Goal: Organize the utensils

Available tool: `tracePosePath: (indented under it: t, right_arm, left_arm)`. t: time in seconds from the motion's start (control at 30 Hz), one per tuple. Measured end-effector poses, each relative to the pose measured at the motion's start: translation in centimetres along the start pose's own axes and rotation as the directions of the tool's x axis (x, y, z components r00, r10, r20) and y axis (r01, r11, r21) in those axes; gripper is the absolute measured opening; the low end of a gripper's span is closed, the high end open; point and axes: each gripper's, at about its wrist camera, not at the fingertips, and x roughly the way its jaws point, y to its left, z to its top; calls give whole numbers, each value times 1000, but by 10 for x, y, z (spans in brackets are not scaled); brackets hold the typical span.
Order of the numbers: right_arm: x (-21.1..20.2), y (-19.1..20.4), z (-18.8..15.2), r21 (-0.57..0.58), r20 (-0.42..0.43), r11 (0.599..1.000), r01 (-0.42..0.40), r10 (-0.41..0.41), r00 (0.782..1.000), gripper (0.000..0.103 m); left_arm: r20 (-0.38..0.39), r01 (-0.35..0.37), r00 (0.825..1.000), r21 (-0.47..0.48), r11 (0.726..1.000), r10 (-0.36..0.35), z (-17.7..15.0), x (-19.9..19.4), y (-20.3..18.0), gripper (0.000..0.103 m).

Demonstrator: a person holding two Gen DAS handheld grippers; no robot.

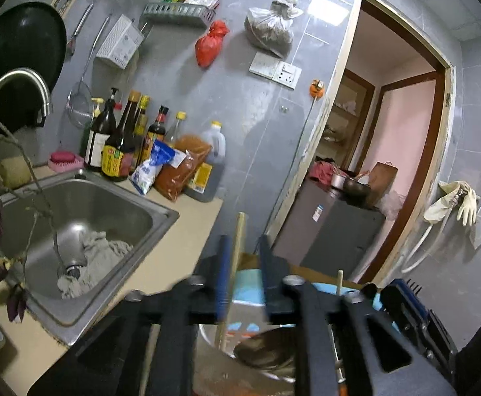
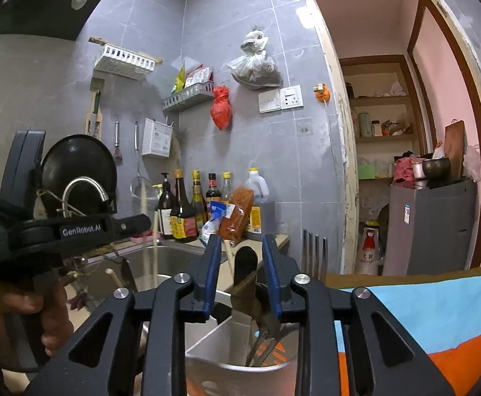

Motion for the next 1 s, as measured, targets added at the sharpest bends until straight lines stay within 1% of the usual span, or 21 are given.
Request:
tracePosePath:
  t: [0.03,0.07,0.13,0.2,0.23,0.27,0.33,0.37,0.43,0.53,0.6,0.67,0.7,0.73,0.8,0.93,1.0]
  right_arm:
    - [-3,1,3,4,4,1000,-3,3,1000,25]
    - [-6,1,6,6,11,1000,-6,6,1000,26]
    - [-9,3,12,1,11,1000,-9,9,1000,29]
    - [-15,4,19,-2,17,1000,-11,11,1000,32]
    - [-17,4,22,1,19,1000,-11,11,1000,35]
    - [-20,2,27,6,16,1000,-8,8,1000,38]
    - [-26,0,32,16,16,1000,2,-2,1000,53]
    - [-31,-2,36,27,18,999,19,-19,1000,55]
    - [-39,-7,42,45,13,998,43,-43,999,58]
    - [-51,-13,51,70,-1,994,84,-84,996,75]
    - [-61,-17,56,84,-6,990,112,-111,994,80]
    - [-74,-21,63,95,-15,985,146,-145,989,82]
    - [-78,-23,66,101,-21,982,160,-158,987,87]
    - [-84,-25,69,112,-32,978,178,-175,984,95]
    - [-97,-30,75,135,-47,969,207,-203,978,103]
    - [-125,-40,86,159,-81,949,274,-264,961,103]
    - [-137,-44,91,168,-97,941,295,-282,955,103]
  left_arm:
    - [3,4,1000,-11,1000,-4,1,-3,0,40]
    - [12,11,1000,-20,1000,-11,2,-7,0,41]
    - [8,14,1000,-9,1000,-14,4,-11,-4,43]
    - [1,7,1000,10,1000,-7,6,-14,-10,52]
    - [2,9,1000,12,1000,-9,7,-16,-13,58]
    - [6,15,1000,15,1000,-15,7,-19,-15,60]
    - [4,20,1000,23,1000,-21,8,-24,-19,67]
    - [-2,22,1000,26,999,-22,9,-25,-22,69]
    - [-7,29,1000,31,999,-29,11,-30,-26,78]
    - [-13,48,999,41,998,-48,14,-38,-34,83]
    - [-16,64,998,59,996,-63,16,-45,-40,86]
    - [-19,74,997,79,994,-73,18,-52,-47,91]
    - [-18,77,997,92,993,-75,19,-57,-51,91]
    - [-19,78,997,102,992,-77,19,-61,-55,94]
    - [-23,77,997,124,989,-74,21,-71,-64,97]
    - [-14,73,997,168,983,-71,20,-89,-82,98]
    - [-12,71,997,184,980,-70,18,-97,-91,98]
